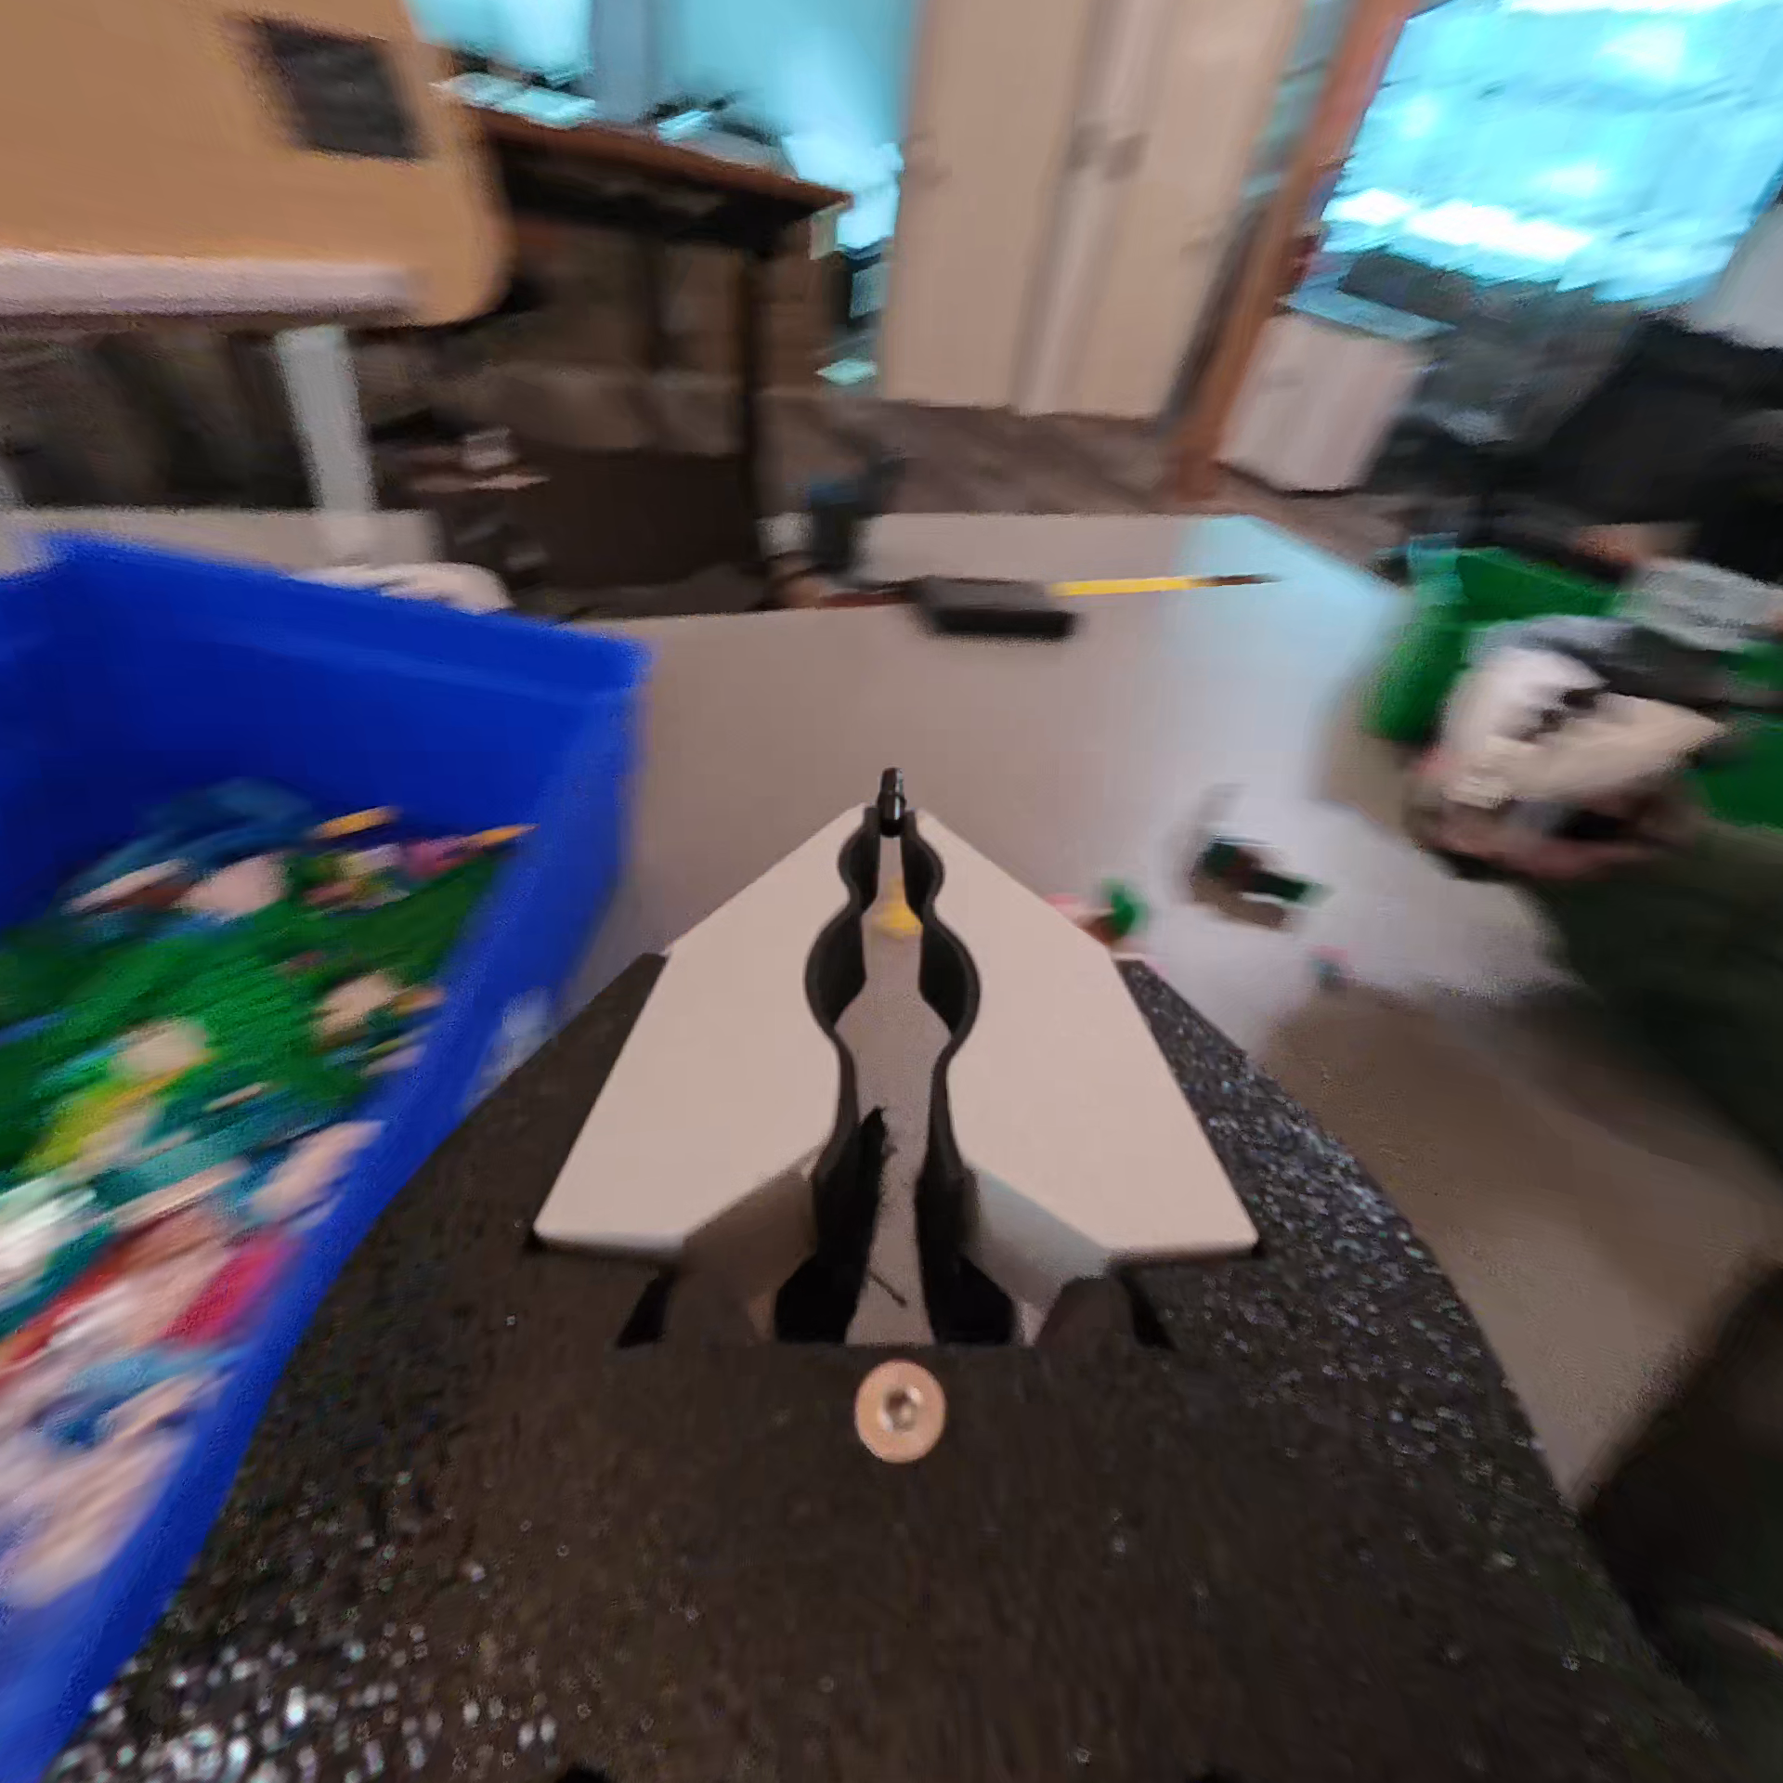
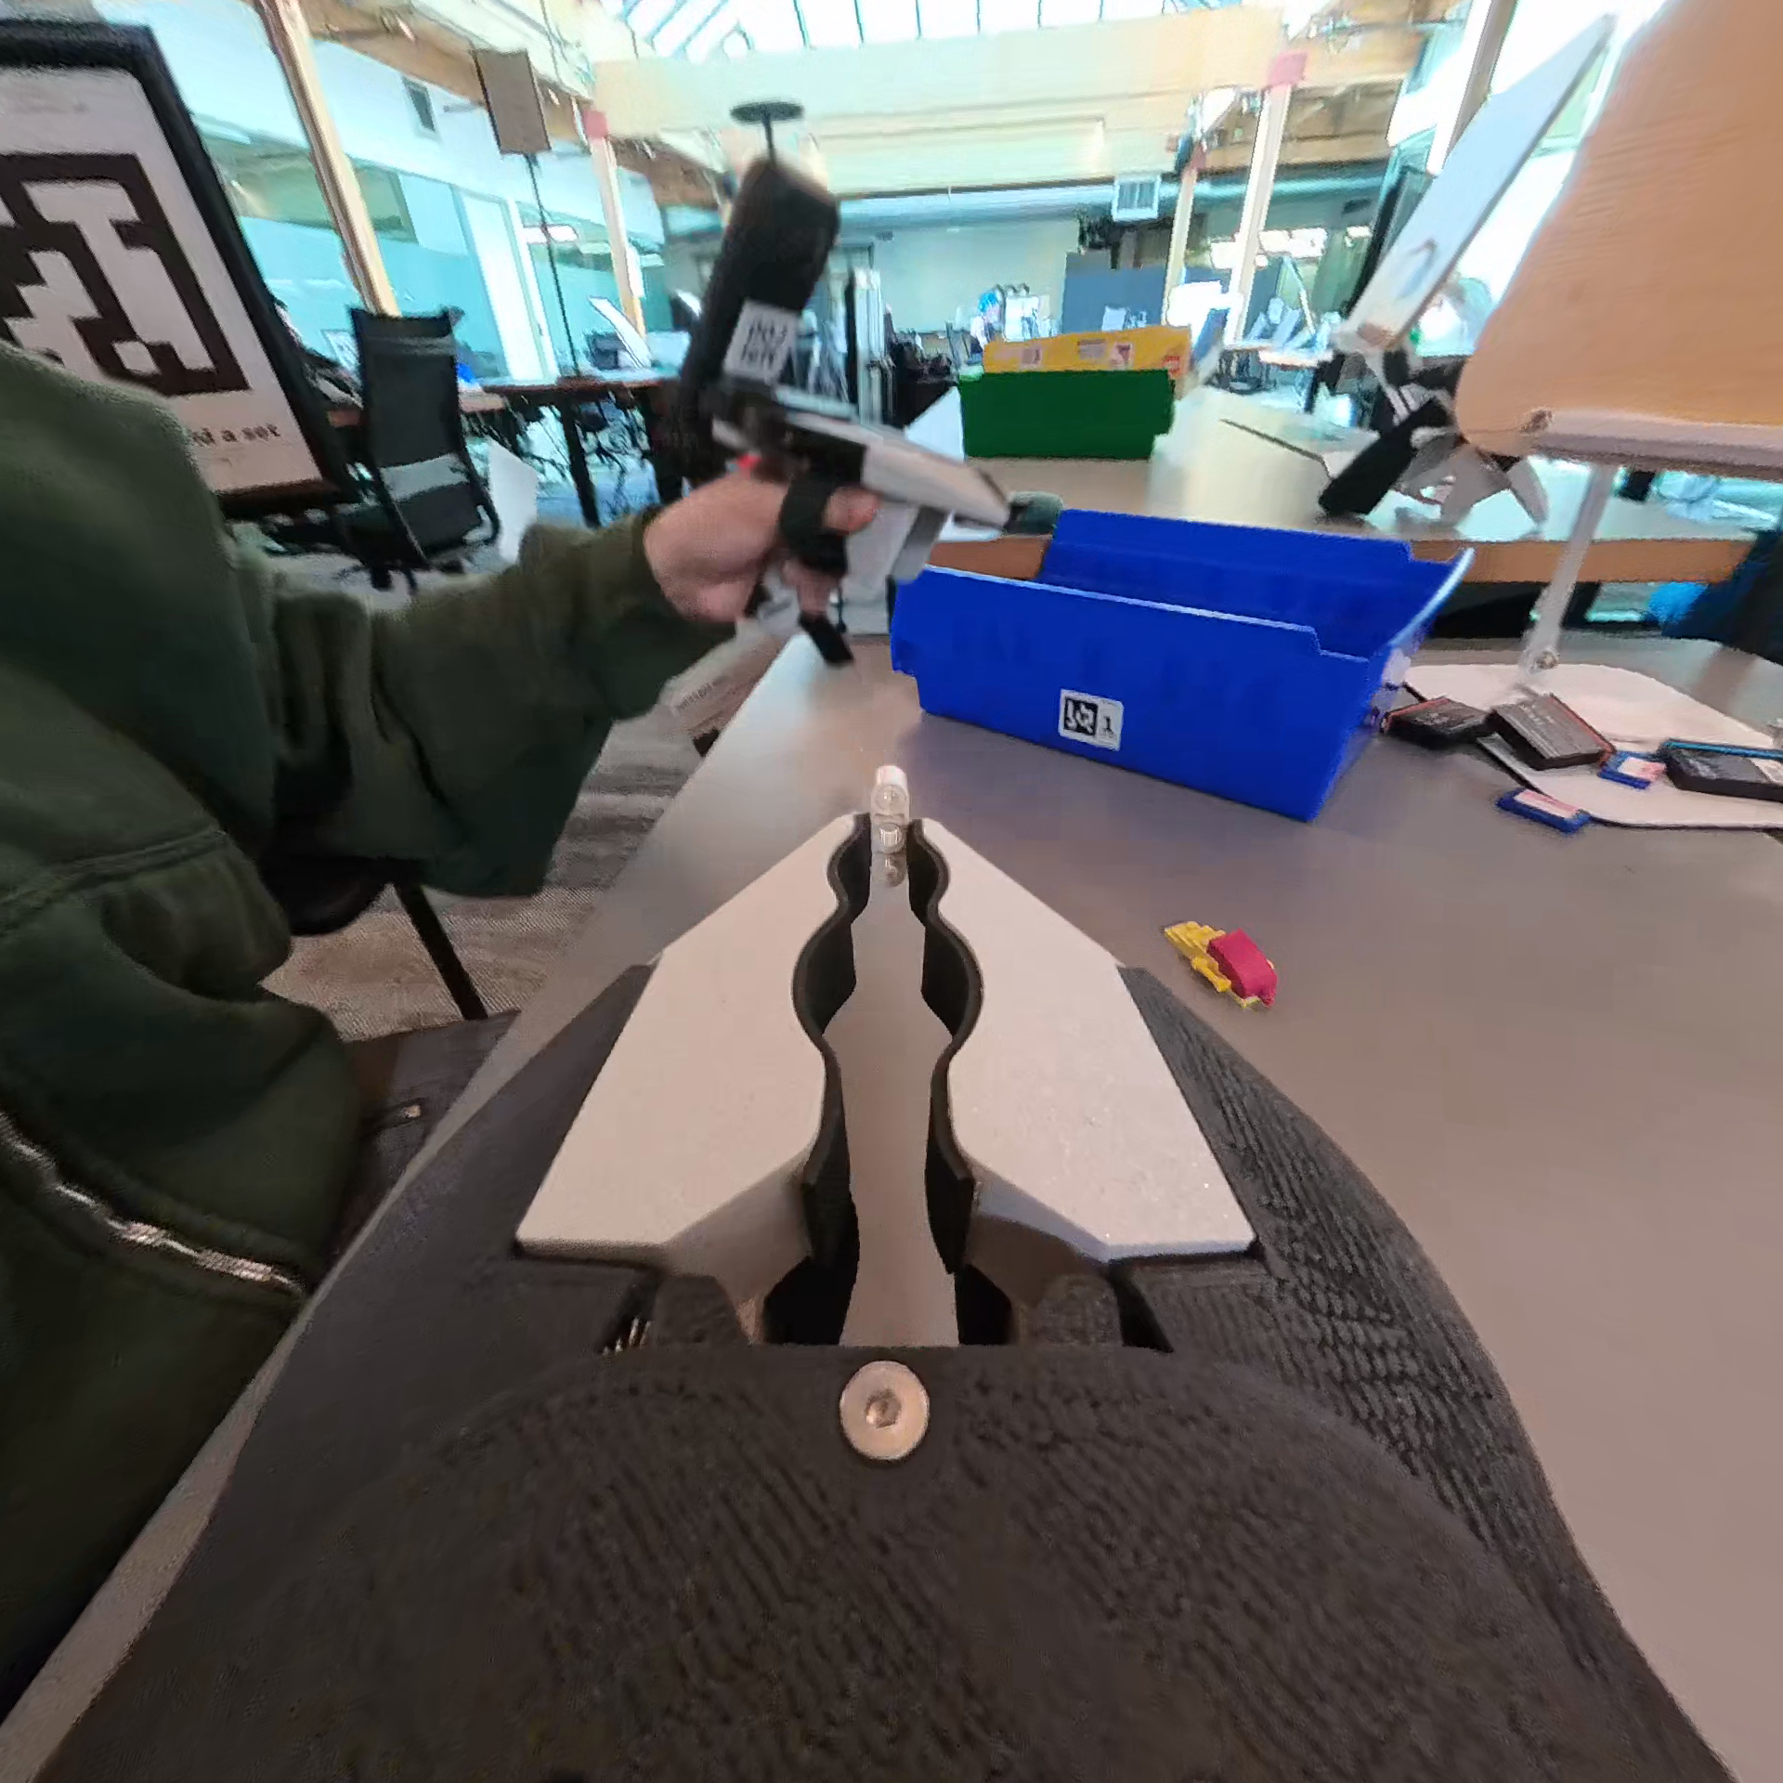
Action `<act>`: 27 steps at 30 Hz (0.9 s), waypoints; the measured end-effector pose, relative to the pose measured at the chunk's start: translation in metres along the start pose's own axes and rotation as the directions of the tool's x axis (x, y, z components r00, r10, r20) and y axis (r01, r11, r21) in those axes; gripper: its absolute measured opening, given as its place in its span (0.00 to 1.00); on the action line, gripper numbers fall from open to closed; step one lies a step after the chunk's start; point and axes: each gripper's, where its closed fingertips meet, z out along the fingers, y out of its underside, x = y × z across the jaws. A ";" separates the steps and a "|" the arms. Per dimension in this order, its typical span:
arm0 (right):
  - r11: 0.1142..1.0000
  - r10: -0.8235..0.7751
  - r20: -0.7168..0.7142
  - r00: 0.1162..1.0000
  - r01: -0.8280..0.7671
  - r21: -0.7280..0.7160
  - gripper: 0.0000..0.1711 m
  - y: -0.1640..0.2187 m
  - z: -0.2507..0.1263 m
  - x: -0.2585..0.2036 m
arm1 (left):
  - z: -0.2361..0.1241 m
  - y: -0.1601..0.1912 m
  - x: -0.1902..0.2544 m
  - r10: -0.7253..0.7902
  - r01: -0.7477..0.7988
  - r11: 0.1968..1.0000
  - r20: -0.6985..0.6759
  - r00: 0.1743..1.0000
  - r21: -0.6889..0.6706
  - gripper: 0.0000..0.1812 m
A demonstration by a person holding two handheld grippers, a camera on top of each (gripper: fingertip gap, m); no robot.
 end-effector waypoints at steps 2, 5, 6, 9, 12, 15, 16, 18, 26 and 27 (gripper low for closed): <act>0.999 -0.009 -0.021 1.000 0.008 -0.035 0.03 0.008 0.004 0.002 | -0.005 -0.005 -0.064 0.022 -0.002 0.996 0.214 0.977 -0.093 0.01; 0.997 -0.011 -0.066 0.998 0.006 -0.075 0.03 0.019 0.004 0.010 | -0.013 -0.011 -0.141 0.086 0.012 0.976 0.438 0.895 -0.218 0.20; 0.997 -0.007 -0.072 0.997 0.002 -0.075 0.03 0.020 0.004 0.012 | -0.014 -0.010 -0.157 0.098 0.030 0.967 0.474 0.875 -0.255 0.30; 0.997 -0.012 -0.099 0.995 0.004 -0.077 0.03 0.022 0.005 0.016 | -0.011 0.000 -0.172 0.079 0.107 0.931 0.479 0.874 -0.348 0.48; 0.996 -0.041 -0.129 0.991 0.031 -0.079 0.03 0.021 0.006 0.019 | -0.010 -0.001 -0.171 0.113 0.083 0.928 0.486 0.866 -0.364 0.51; 0.989 -0.142 -0.209 0.968 0.130 -0.071 0.03 0.013 0.006 0.023 | 0.005 -0.012 -0.126 0.125 -0.007 0.952 0.364 0.923 -0.307 0.46; 0.978 -0.207 -0.237 0.949 0.191 -0.089 0.03 0.011 0.007 0.022 | 0.019 -0.018 -0.087 0.096 -0.037 0.968 0.228 0.969 -0.250 0.42; 0.928 -0.370 -0.282 0.885 0.336 -0.162 0.03 0.010 0.011 0.020 | 0.040 -0.017 0.005 0.066 -0.081 0.979 -0.088 0.994 -0.188 0.35; 0.623 -0.782 -0.319 0.535 0.654 -0.429 0.03 0.009 0.025 0.010 | 0.062 0.029 0.175 0.424 -0.461 0.885 -0.293 0.857 -0.068 0.09; 0.571 -0.821 -0.315 0.476 0.679 -0.461 0.03 0.008 0.025 0.009 | 0.064 0.032 0.180 0.392 -0.432 0.899 -0.302 0.869 -0.075 0.10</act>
